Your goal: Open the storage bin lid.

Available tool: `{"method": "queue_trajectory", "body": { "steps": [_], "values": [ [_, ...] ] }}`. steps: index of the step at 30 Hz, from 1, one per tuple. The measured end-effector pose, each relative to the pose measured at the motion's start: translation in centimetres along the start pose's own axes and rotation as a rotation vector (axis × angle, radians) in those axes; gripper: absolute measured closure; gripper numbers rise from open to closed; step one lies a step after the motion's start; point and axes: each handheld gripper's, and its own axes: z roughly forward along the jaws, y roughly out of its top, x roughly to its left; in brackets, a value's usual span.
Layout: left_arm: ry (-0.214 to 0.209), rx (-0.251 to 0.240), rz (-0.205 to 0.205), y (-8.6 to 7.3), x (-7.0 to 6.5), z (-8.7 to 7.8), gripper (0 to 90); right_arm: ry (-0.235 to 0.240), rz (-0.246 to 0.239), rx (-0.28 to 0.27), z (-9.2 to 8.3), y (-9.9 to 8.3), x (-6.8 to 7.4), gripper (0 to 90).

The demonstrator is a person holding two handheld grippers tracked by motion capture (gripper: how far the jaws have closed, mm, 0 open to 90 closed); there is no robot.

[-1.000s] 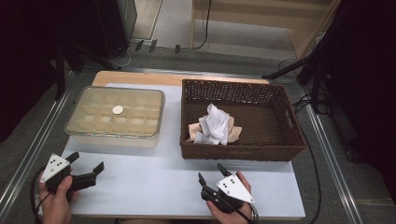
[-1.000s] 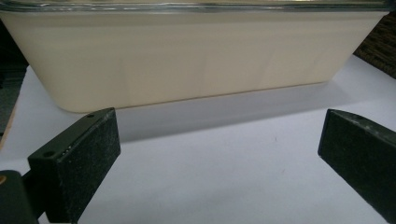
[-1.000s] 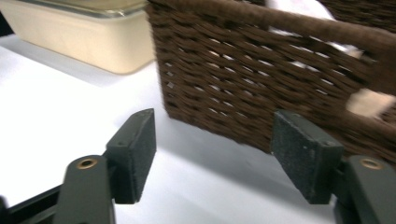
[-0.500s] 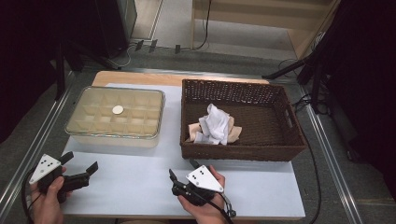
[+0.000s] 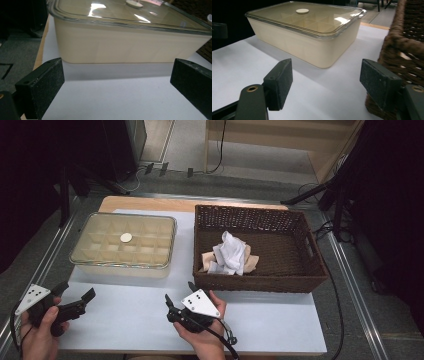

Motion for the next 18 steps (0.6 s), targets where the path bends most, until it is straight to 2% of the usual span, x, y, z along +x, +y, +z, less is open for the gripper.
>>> {"method": "queue_trajectory", "body": {
  "steps": [1, 5, 7, 11, 16, 18],
  "values": [
    [0.000, -0.004, 0.000, 0.2, 0.1, 0.0, 0.0, -0.003, 0.003, 0.003, 0.5, 0.0, 0.5, 27.4],
    [-0.007, -0.001, -0.010, 0.7, 0.0, 0.1, 0.0, -0.009, 0.030, 0.008, 1.0, 0.1, 0.7, 27.8],
    [0.004, 0.007, -0.007, 0.9, -0.1, 0.0, 4.0, -0.004, 0.063, 0.005, 1.5, 0.2, 0.8, 29.7],
    [0.001, 0.019, -0.034, 1.3, 0.8, 0.0, 6.6, -0.016, 0.066, 0.013, 2.2, 0.4, 1.2, 31.1],
    [-0.001, 0.033, -0.039, 1.6, 1.2, 0.3, 6.6, -0.027, 0.071, 0.030, 2.9, 0.5, 1.7, 30.3],
    [-0.003, 0.036, -0.037, 1.8, 1.4, 0.4, 11.8, -0.038, 0.076, 0.029, 3.3, 0.7, 1.9, 30.4]
  ]
}}
